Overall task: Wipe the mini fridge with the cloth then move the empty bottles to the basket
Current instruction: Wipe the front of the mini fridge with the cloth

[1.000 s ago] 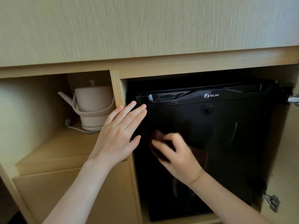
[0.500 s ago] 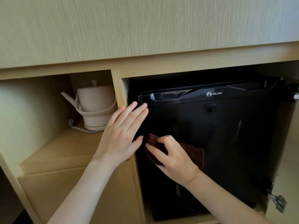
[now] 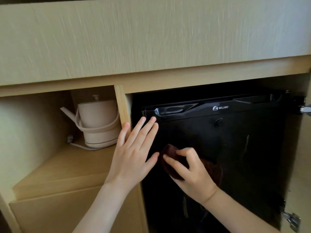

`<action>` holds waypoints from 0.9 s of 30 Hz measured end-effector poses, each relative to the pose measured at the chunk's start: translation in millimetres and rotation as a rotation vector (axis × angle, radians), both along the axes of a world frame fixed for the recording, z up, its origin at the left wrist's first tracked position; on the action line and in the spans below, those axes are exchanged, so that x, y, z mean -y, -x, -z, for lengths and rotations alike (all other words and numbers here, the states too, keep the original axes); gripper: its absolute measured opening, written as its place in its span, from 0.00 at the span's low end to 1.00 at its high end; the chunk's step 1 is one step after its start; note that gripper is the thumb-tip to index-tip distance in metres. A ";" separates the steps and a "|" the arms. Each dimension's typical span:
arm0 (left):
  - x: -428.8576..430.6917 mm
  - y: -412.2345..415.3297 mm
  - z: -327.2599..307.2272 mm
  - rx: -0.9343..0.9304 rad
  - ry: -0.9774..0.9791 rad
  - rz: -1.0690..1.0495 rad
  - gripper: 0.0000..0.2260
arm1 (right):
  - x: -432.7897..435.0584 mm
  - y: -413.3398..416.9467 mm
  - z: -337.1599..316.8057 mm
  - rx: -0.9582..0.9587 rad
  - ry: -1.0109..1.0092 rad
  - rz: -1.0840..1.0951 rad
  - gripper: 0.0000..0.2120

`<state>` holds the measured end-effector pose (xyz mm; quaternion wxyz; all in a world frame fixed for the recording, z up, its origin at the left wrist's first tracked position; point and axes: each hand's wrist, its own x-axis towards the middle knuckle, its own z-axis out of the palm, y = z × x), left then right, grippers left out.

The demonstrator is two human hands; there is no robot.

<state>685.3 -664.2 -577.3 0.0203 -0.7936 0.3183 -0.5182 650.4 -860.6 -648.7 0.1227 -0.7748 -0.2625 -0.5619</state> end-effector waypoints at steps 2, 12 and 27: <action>1.9 -1.1 0.7 0.014 0.005 -0.002 0.33 | 10.6 2.7 -2.7 -0.028 0.016 0.005 0.15; 18.9 -4.1 -6.7 -0.007 -0.055 0.130 0.31 | 0.3 -9.8 -42.4 0.150 -0.341 0.032 0.16; 25.5 1.8 -0.7 -0.045 0.067 0.181 0.30 | 24.5 -5.2 -60.4 0.190 -0.462 0.063 0.15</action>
